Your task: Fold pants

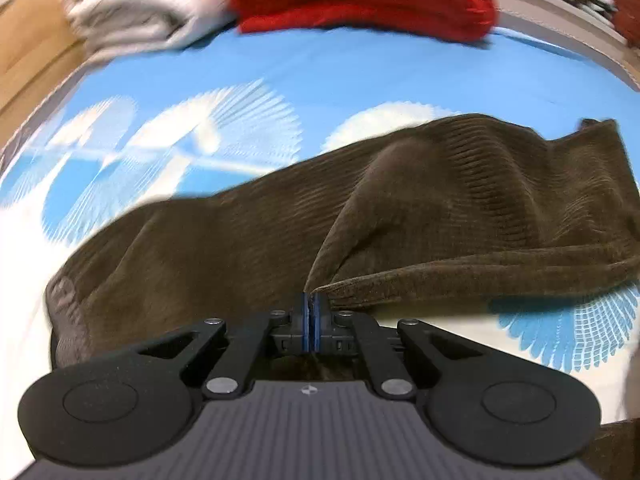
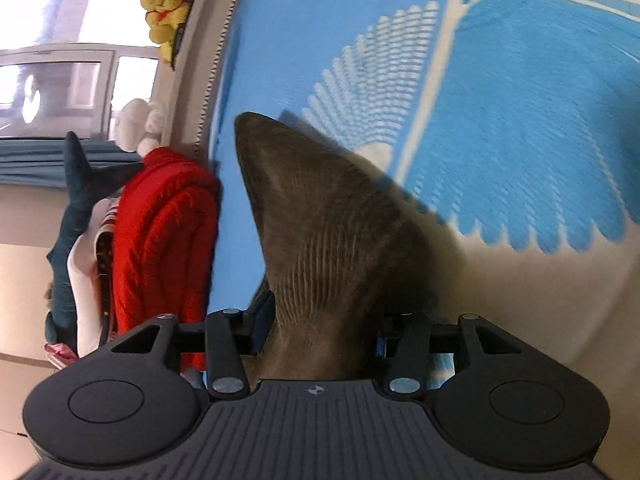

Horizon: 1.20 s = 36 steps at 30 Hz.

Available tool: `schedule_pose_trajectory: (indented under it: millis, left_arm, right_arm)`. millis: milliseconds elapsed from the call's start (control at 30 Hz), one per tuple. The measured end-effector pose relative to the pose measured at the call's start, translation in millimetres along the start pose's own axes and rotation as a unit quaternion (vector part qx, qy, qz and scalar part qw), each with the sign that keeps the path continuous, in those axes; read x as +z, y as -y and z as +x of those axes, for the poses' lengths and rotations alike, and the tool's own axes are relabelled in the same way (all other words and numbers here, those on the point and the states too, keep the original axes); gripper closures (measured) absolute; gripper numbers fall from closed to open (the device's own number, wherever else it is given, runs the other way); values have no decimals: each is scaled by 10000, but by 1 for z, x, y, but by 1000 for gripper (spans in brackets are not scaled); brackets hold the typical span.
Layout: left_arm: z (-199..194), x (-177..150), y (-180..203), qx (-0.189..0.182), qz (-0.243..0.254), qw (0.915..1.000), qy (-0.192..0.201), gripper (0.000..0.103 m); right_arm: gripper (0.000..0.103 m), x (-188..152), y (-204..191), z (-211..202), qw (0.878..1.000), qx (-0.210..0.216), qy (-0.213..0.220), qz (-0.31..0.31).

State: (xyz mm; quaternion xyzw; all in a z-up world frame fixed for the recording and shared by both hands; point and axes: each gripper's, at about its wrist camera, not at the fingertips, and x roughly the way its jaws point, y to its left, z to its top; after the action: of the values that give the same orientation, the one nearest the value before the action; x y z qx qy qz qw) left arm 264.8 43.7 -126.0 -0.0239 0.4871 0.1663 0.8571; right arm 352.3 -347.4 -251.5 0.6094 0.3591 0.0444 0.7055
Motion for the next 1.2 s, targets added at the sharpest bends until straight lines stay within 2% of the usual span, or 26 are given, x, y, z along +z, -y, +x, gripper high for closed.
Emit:
schedule_pose_trajectory:
  millis: [133,167,200,233,267,300,367,433,467,500,533,567,600,633,667,700,733,767,800,867,900,967,1100,1200]
  left_arm:
    - [-1,-7,-11,218,-378,9990,-7,100]
    - [-1,-7,-11,285,-370,9989,-67,103]
    - [1,-9,-10,659,-314,9973,-110,103]
    - [5,-9,-15,799,-384,9959,-152,103]
    - [10,-8,-22,760,-466,9956,-300,103]
    - [16,-6,-28,624,-571,9952,-492,103]
    - [23,-6,-32,191,-684,9950,-697,103]
    - [16,-4,-32,-88,-676,9963,-520,103]
    - [10,-2,-28,-218,-597,9973,-372,103]
    - [6,0,-24,-383,-540,9974,-267,103]
    - [1,2,-21,-622,-458,9968,-182,102]
    - [-2,3,-16,-856,-339,9956,-150,102]
    - [-4,3,-10,-1073,-238,9938,-156,101]
    - [-5,2,-4,-1352,-148,9905,-204,99]
    - [-5,2,0,-1540,-74,9877,-247,94]
    - [-6,1,7,-1699,40,9851,-272,87]
    - [-8,0,15,-1848,223,9821,-285,83]
    - [-9,-3,26,-1961,407,9793,-294,73]
    - [-11,-6,36,-2081,630,9756,-304,65]
    - [-12,-13,52,-2269,998,9683,-308,55]
    - [-11,-16,60,-2359,1169,9642,-315,48]
    - [-9,-21,70,-2357,1410,9613,-230,44]
    - [-1,-26,83,-2312,1644,9588,-145,44]
    - [9,-28,87,-2350,1701,9569,-156,44]
  right_arm:
    - [53,6,2,9,9995,228,117,182]
    - [53,9,3,9,9990,321,182,271]
    - [53,11,4,9,9981,419,244,374]
    - [58,13,4,6,9972,489,341,460]
    - [78,16,0,-1,9958,515,589,475]
    - [89,20,-6,-11,9934,583,857,492]
    - [94,29,-28,-33,9869,1037,1191,316]
    - [95,30,-69,-59,9797,1145,1502,-670]
    - [95,24,-93,-72,9697,1098,1685,-1390]
    - [95,9,-123,-85,9445,962,1881,-2514]
    - [95,-10,-145,-92,9091,751,2028,-3562]
    - [95,-30,-156,-95,8672,439,2190,-4450]
    - [94,-42,-155,-92,8461,-10,2270,-4823]
    - [90,-38,-146,-86,8554,-556,2242,-4636]
    - [78,-28,-130,-78,8787,-1158,2105,-4124]
    - [74,-13,-105,-72,9088,-1632,1848,-3367]
    - [73,3,-76,-70,9392,-1732,1522,-2544]
    - [73,16,-47,-73,9616,-1669,1338,-1718]
    - [73,25,-19,-81,9727,-1653,1375,-872]
    - [72,37,13,-101,9712,-1615,1751,96]
    - [69,43,19,-112,9675,-1565,1975,208]
    - [55,57,18,-123,9651,-1483,2157,10]
    - [53,94,13,-126,9765,-840,1984,-106]
    - [52,112,0,-108,9809,-786,1724,-445]
